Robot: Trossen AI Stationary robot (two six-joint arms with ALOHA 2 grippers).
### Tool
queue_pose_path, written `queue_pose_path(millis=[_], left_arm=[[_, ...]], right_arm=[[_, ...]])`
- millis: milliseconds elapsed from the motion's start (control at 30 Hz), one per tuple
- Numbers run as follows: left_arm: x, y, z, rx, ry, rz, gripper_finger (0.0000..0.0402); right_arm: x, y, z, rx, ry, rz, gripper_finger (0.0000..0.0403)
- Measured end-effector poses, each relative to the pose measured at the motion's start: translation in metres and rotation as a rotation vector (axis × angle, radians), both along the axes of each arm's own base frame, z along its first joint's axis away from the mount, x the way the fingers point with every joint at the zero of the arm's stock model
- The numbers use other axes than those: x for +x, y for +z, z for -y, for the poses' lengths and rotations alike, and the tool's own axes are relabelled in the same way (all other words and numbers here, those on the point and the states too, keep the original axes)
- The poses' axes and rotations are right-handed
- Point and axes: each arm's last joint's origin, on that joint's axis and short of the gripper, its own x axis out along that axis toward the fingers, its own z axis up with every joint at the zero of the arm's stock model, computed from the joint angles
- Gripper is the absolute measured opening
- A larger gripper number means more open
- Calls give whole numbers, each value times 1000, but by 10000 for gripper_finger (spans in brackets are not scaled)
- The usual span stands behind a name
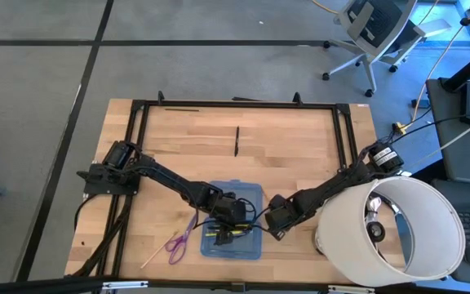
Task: Pick & place school supplies into a supply box
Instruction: Put the orange pencil into the blue supply box
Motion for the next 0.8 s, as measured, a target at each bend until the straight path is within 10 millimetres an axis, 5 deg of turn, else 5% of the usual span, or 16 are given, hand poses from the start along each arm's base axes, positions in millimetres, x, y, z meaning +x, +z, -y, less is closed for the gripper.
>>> queue_pose_path(millis=[233, 800], left_arm=[[0, 0, 0, 0, 0, 0, 75], [0, 0, 0, -1, -1, 0, 75]], right_arm=[[0, 0, 1, -7, -7, -4, 33], [3, 9, 0, -16, -36, -51, 29]])
